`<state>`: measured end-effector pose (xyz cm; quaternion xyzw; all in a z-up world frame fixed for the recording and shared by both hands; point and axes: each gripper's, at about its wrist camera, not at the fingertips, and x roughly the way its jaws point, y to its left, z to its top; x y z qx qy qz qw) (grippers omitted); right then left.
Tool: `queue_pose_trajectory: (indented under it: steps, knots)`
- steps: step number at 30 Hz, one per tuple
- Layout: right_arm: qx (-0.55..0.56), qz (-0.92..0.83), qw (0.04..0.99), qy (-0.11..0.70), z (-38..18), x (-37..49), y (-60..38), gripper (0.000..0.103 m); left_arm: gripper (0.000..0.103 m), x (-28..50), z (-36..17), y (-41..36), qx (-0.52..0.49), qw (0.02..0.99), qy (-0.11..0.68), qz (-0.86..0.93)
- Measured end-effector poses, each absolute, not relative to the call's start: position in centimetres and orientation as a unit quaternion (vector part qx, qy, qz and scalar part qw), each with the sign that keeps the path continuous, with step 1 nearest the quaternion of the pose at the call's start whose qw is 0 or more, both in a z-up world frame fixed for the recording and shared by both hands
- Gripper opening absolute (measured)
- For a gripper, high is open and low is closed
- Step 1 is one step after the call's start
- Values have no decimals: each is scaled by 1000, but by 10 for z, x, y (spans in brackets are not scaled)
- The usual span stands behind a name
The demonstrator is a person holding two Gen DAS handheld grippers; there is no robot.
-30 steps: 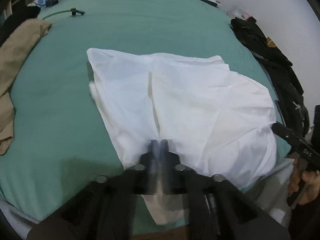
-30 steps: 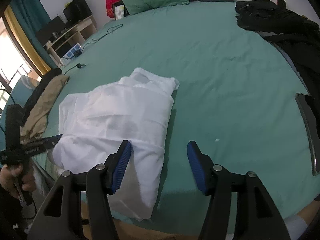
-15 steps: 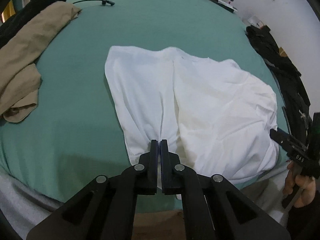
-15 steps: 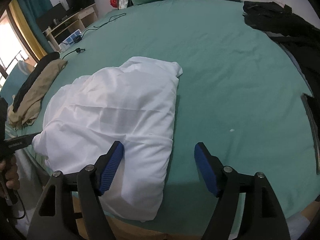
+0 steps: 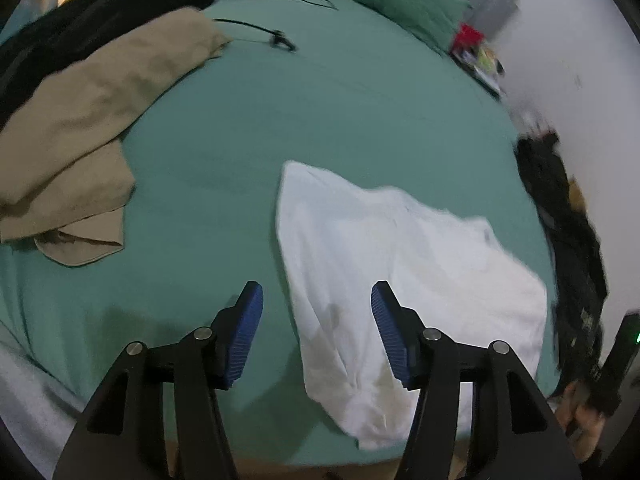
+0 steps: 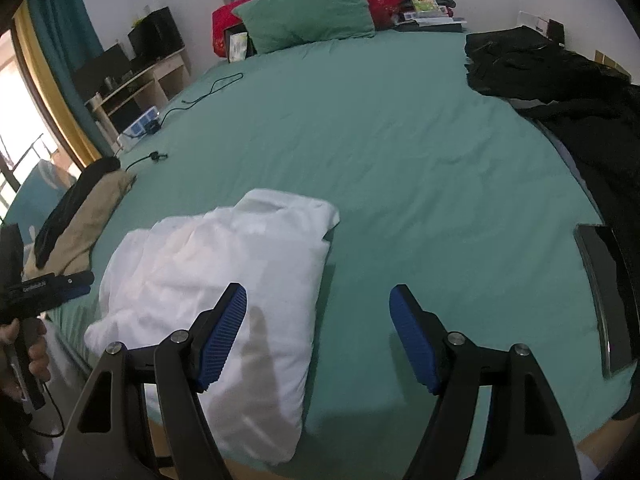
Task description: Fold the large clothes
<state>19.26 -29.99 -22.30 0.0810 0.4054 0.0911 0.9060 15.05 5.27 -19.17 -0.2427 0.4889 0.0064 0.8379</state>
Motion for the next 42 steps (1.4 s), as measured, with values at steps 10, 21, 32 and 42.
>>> queue_pose_trajectory:
  steps: [10,21,32,42]
  knots:
    - [88,110,901,410,-237,217,-293,74,68,169,-220,25,-161,836,525,5]
    - [109,120,879,448,-272,234,-297,74,74,184,-229,14,-301,790,520,-121]
    - [113,113,881,446,-278,233,-291,76,76,190,-239,-39,-299,771,533,-179]
    - [117,126,881,441,-283,238,-293,83,76,175,-200,-41,-132,847,509,-74]
